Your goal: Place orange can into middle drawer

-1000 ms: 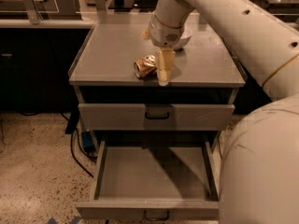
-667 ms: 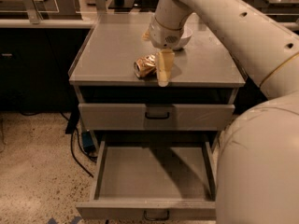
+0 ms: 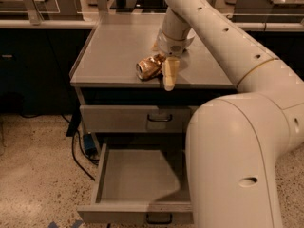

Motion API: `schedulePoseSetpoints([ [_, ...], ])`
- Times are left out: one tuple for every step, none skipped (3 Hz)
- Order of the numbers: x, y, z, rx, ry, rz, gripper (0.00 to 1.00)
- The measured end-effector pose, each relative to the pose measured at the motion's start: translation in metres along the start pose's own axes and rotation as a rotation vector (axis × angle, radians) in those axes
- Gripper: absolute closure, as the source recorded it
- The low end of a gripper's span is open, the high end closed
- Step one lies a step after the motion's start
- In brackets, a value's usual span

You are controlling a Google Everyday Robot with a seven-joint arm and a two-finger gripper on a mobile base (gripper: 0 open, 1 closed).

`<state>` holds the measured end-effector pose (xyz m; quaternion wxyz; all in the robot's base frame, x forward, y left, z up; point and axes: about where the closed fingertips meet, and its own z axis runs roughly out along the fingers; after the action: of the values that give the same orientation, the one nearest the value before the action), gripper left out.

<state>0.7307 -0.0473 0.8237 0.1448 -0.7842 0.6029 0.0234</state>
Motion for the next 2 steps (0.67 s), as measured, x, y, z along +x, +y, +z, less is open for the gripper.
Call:
schedulePoseSetpoints([
  [0.0000, 0.0000, 0.0000, 0.000, 0.000, 0.000, 0.00],
  [0.0000, 0.0000, 0.0000, 0.000, 0.000, 0.000, 0.16],
])
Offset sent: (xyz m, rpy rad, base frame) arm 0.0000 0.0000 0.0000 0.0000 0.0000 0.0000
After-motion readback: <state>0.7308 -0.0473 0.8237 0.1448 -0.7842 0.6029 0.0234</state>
